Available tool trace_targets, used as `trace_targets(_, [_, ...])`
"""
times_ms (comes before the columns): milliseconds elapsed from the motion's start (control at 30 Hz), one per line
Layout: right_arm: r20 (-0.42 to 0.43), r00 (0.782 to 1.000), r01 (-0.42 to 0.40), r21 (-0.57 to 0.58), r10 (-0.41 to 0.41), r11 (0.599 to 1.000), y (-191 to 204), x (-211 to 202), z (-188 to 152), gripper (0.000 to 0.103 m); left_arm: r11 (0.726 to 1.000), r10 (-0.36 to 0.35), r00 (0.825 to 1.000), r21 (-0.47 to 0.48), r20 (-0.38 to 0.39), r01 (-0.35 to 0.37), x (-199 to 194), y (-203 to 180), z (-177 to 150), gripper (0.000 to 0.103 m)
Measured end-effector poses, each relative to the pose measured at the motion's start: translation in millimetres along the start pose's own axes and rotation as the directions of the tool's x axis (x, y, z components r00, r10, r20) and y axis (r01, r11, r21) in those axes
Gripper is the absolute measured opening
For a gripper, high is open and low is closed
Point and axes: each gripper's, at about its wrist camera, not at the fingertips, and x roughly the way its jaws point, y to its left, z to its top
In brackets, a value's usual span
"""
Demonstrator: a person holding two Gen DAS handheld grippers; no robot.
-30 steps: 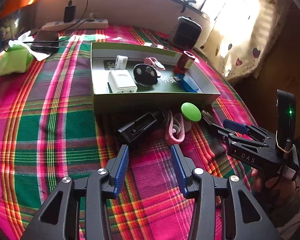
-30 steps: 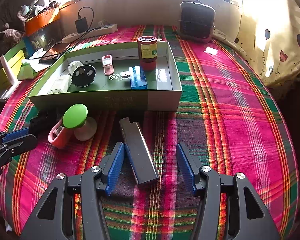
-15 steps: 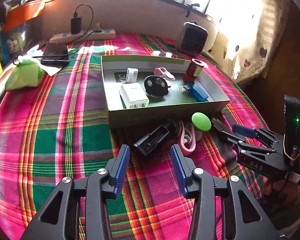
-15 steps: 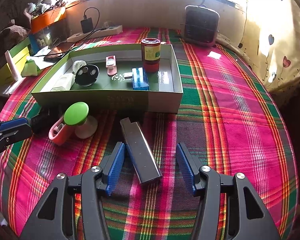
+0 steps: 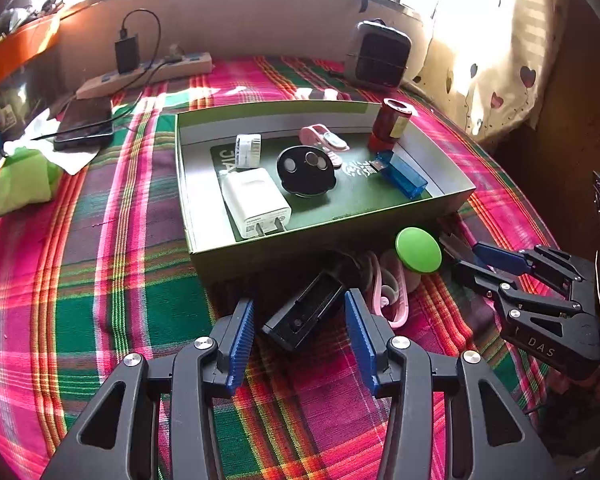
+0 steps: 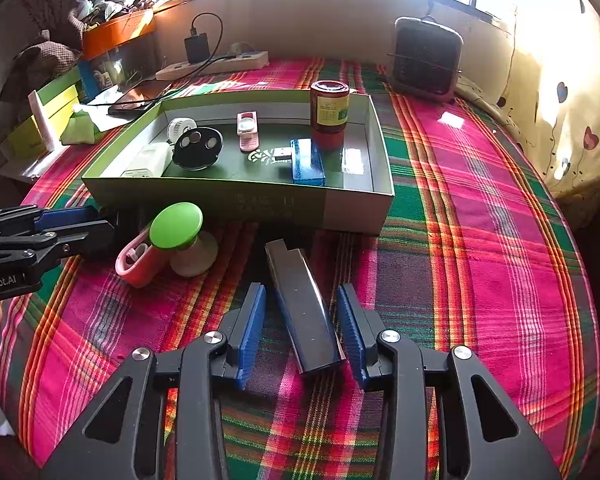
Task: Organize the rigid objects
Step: 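Move the right tool over the black bar while the left tool approaches the black holder, then grasp the black bar with the right tool while the left tool grasps the black holder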
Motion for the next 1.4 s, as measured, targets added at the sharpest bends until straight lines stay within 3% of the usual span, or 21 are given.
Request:
trace_targets(300, [0.001, 1.0, -0.015, -0.004, 0.015, 1.0, -0.6, 1.4, 1.4, 0.036, 1.0, -0.002, 1.0, 0.02, -0.01, 0.002, 8.4, -5.7, 4.4, 0.049])
trace_targets(667, [0.001, 1.0, -0.022, -0.002, 0.022, 1.0, -1.5, 1.7, 1.2, 0.036, 0.998, 0.048, 0.999, 0.034, 0.005, -0.048, 10.2, -13.5, 3.4, 0.048])
trace_targets(767, [0.001, 1.0, -0.023, -0.001, 0.023, 1.0, -1.0, 1.7, 1.3, 0.036, 0.998, 0.05, 0.999, 0.027, 0.011, -0.05, 8.7, -13.3, 1.5, 0.046])
trace_targets(933, [0.002, 1.0, -0.021, -0.003, 0.021, 1.0, -0.7, 1.6, 1.3, 0.036, 0.999, 0.051, 0.999, 0.008, 0.018, -0.052, 4.9, -10.5, -1.6, 0.032])
trace_targets(1400, [0.004, 1.0, -0.02, -0.006, 0.02, 1.0, -0.6, 0.1, -0.5, 0.026, 0.998, 0.043, 0.999, -0.048, 0.028, -0.042, -6.4, -5.8, -14.8, 0.026])
